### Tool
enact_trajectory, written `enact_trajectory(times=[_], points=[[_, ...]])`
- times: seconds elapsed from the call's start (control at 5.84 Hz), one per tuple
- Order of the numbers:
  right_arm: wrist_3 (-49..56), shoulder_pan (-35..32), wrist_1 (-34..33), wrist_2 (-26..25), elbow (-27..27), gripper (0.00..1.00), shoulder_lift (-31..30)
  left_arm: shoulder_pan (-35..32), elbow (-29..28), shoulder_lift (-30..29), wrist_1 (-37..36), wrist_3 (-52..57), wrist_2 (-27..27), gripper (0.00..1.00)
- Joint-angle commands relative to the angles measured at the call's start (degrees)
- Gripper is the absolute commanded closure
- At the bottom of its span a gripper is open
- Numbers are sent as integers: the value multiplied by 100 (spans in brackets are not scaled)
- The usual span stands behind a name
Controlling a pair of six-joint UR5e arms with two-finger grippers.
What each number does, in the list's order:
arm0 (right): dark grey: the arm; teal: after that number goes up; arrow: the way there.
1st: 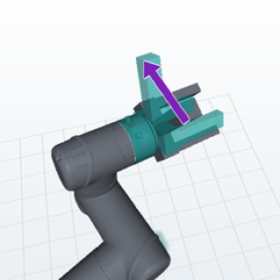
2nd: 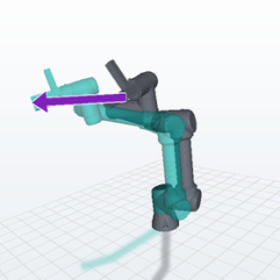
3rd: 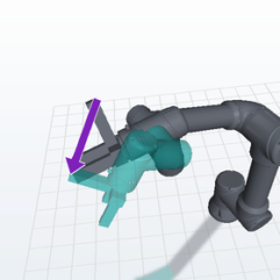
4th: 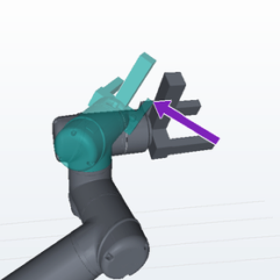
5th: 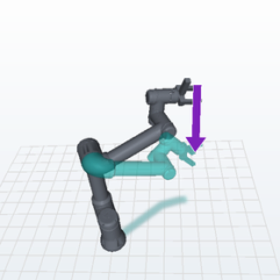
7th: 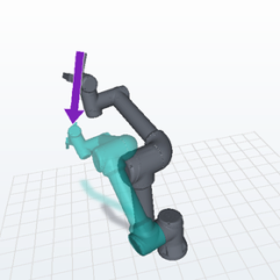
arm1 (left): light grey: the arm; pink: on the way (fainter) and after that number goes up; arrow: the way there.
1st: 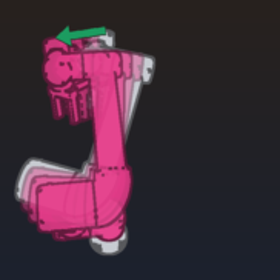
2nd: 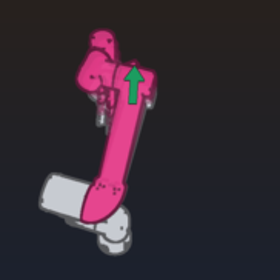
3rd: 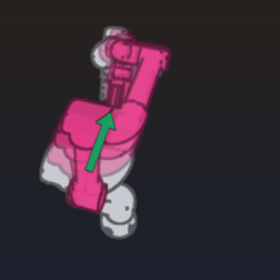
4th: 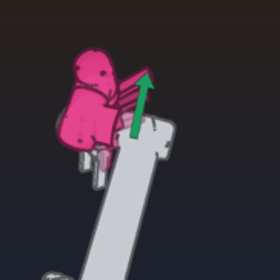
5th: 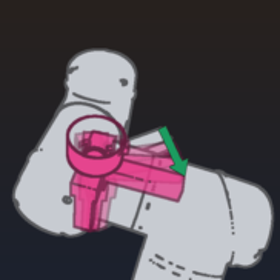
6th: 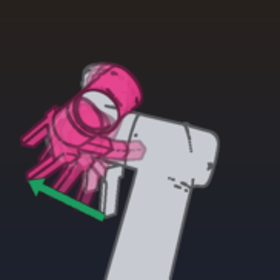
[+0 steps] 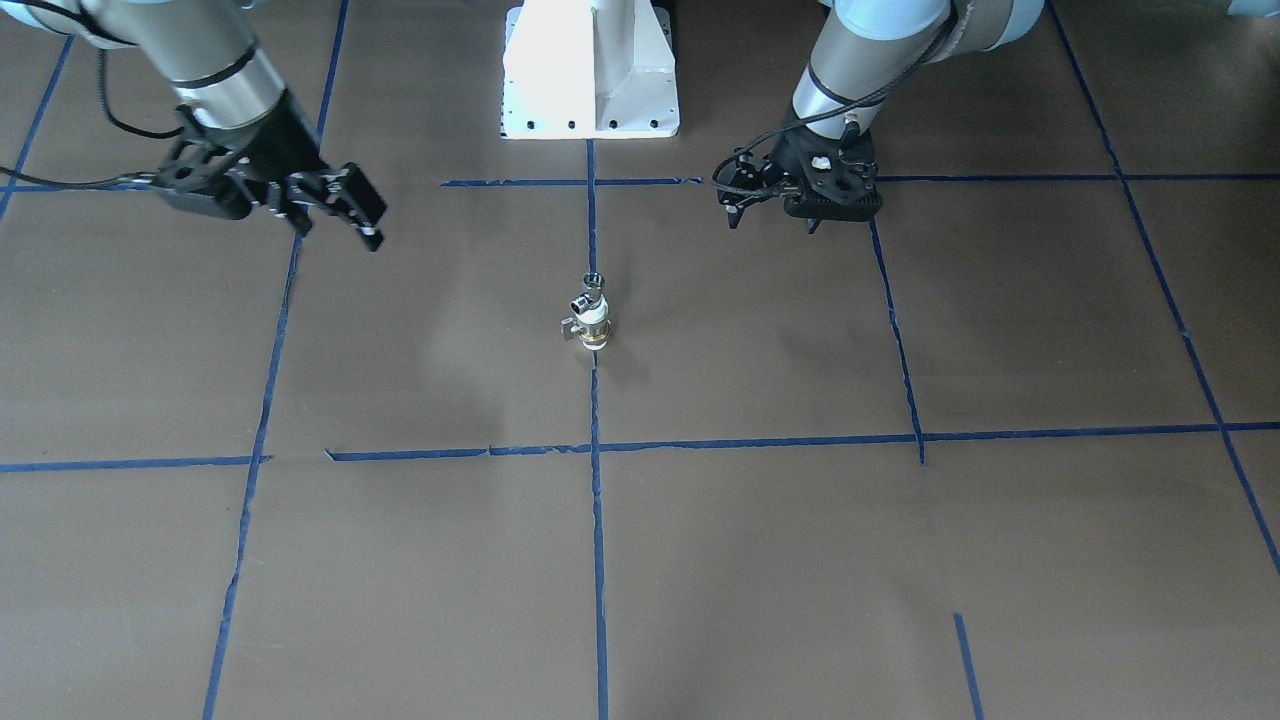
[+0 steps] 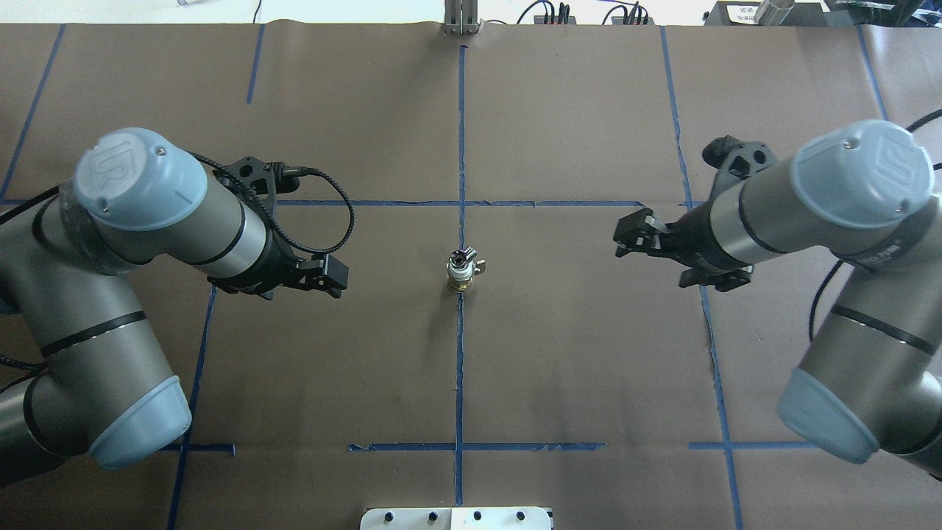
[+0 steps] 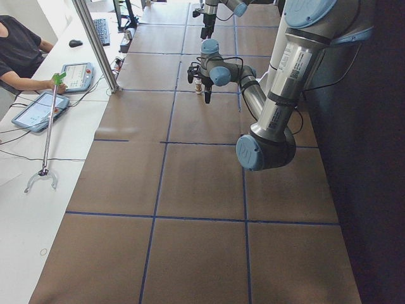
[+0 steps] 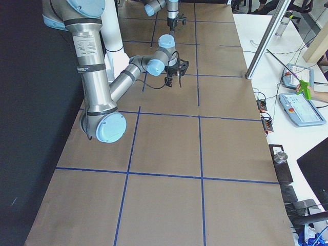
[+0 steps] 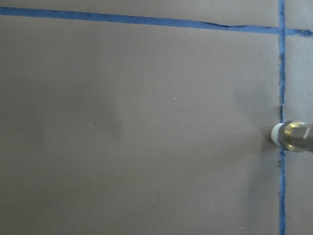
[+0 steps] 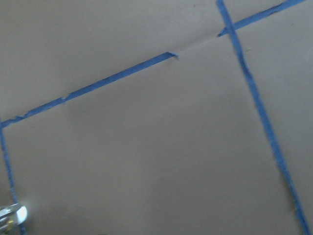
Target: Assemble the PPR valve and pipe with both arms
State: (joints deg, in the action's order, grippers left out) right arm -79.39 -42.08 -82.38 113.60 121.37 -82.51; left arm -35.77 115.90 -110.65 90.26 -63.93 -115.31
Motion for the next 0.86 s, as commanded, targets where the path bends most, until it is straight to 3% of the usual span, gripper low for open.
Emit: enact_trajectory(times=[0.0, 0.17, 0.51, 0.68], points=[[2040, -797, 3, 74, 1, 0, -1008, -141, 55, 568, 0, 1017, -1, 0], [2781, -1436, 3, 736, -156, 0, -1161, -298, 38, 640, -9, 1354, -9, 0], [4222, -2449, -6, 1566, -577, 0, -1468, -1243, 64, 1148, 0, 2475, -874, 0], [5274, -3141, -6, 2056, -1127, 0, -1478, -1753, 64, 1473, -17, 3308, -1106, 0]])
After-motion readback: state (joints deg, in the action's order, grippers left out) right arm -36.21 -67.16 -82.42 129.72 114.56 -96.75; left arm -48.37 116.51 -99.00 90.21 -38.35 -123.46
